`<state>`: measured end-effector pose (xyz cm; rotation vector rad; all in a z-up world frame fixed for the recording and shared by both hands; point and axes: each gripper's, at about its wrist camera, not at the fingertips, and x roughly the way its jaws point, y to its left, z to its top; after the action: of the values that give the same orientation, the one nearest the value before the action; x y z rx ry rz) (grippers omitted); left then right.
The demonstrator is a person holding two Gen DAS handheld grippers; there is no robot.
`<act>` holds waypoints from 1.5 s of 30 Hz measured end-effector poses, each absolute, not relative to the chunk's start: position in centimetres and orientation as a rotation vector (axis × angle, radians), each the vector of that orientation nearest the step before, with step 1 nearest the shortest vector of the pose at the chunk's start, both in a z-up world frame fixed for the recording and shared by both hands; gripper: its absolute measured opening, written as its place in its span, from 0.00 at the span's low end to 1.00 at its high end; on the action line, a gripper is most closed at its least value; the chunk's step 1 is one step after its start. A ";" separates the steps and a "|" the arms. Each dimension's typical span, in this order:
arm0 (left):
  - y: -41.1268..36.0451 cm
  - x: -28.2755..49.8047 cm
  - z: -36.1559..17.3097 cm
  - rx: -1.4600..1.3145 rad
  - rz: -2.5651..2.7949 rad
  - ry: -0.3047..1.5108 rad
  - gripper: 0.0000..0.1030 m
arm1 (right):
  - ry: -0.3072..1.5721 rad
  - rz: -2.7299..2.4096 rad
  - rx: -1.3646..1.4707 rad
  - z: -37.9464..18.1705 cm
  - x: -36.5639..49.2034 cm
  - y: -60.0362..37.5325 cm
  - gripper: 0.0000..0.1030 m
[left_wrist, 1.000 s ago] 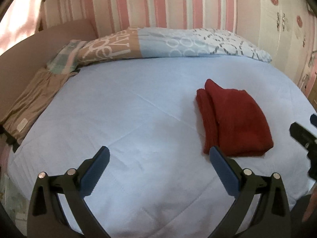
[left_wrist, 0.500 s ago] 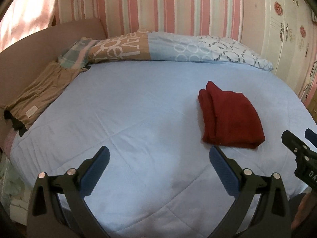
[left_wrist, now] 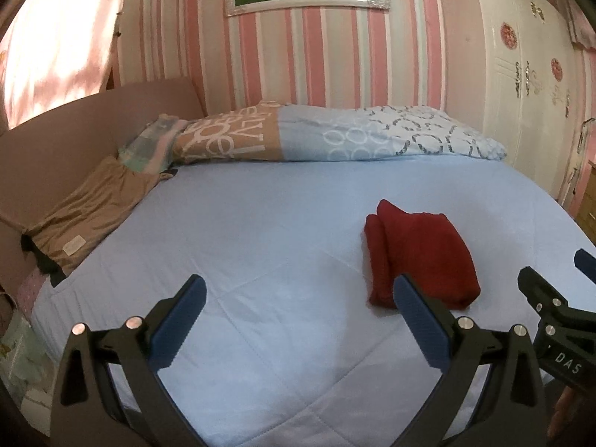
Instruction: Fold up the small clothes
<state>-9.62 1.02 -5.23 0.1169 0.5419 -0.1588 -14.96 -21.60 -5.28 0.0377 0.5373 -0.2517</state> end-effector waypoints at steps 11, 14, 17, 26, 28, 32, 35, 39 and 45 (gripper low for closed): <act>1.4 -9.0 -5.4 0.123 -0.138 0.552 0.98 | 0.506 -0.257 0.042 -4.6 -15.0 -21.6 0.97; 1.4 -8.9 -5.6 0.114 -0.147 0.560 0.98 | 0.511 -0.257 0.052 -4.6 -14.8 -21.8 0.97; 1.4 -8.9 -5.9 0.111 -0.142 0.561 0.98 | 0.517 -0.254 0.057 -4.7 -14.7 -22.0 0.97; 1.4 -8.7 -6.2 0.112 -0.141 0.573 0.98 | 0.524 -0.253 0.055 -4.7 -14.4 -22.1 0.97; 1.4 -8.7 -6.3 0.112 -0.143 0.574 0.98 | 0.524 -0.254 0.052 -4.7 -14.3 -22.1 0.97; 1.6 -8.8 -6.4 0.110 -0.147 0.577 0.98 | 0.523 -0.256 0.052 -4.7 -14.2 -22.2 0.97; 1.6 -8.7 -6.4 0.112 -0.156 0.579 0.98 | 0.524 -0.256 0.051 -4.7 -14.2 -22.2 0.97; 1.7 -8.8 -6.5 0.113 -0.156 0.578 0.98 | 0.524 -0.256 0.052 -4.7 -14.3 -22.2 0.97; 1.9 -8.6 -6.5 0.113 -0.156 0.578 0.98 | 0.518 -0.260 0.047 -4.6 -14.3 -22.2 0.97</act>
<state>-8.62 1.87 -6.55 0.1127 0.5783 -0.1556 -14.28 -22.17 -4.63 0.0472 0.5180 -0.2603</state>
